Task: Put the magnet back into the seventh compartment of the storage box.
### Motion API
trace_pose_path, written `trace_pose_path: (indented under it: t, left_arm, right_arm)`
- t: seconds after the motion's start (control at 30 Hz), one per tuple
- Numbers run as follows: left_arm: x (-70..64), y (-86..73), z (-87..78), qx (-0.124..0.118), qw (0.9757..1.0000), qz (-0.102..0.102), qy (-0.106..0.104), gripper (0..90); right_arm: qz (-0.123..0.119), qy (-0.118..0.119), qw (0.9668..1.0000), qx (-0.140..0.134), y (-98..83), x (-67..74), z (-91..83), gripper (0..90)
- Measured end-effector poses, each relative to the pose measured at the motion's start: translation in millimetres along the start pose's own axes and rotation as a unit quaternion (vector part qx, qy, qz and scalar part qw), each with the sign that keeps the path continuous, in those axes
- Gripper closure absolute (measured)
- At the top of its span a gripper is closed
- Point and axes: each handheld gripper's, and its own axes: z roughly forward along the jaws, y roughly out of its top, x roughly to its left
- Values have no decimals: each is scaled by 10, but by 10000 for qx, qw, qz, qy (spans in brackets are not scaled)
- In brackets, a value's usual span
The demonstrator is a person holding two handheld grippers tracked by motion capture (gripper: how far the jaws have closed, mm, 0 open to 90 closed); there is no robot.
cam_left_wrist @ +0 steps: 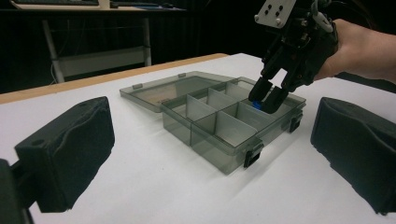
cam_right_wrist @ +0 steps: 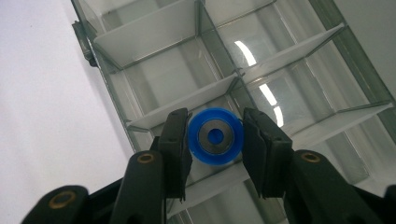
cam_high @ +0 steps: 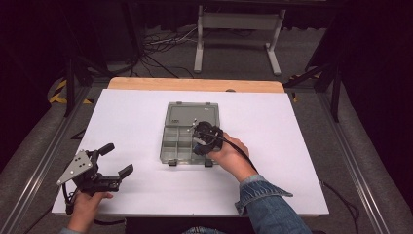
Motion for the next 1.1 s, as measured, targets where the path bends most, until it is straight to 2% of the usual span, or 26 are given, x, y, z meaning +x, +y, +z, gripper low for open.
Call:
trace_pose_path:
  t: [0.73,0.97,1.1]
  left_arm:
    - [5,2,-3,19,10000,21,-12,4]
    - [7,2,-2,21,10000,16,-9,4]
    - [4,3,-1,19,10000,17,-10,4]
  right_arm:
    - [-41,57,9998,192,0,14,99,620]
    - [-84,1,9999,130,-2,25,36,576]
    - [-83,-94,9999,-32,-16,33,-52,507]
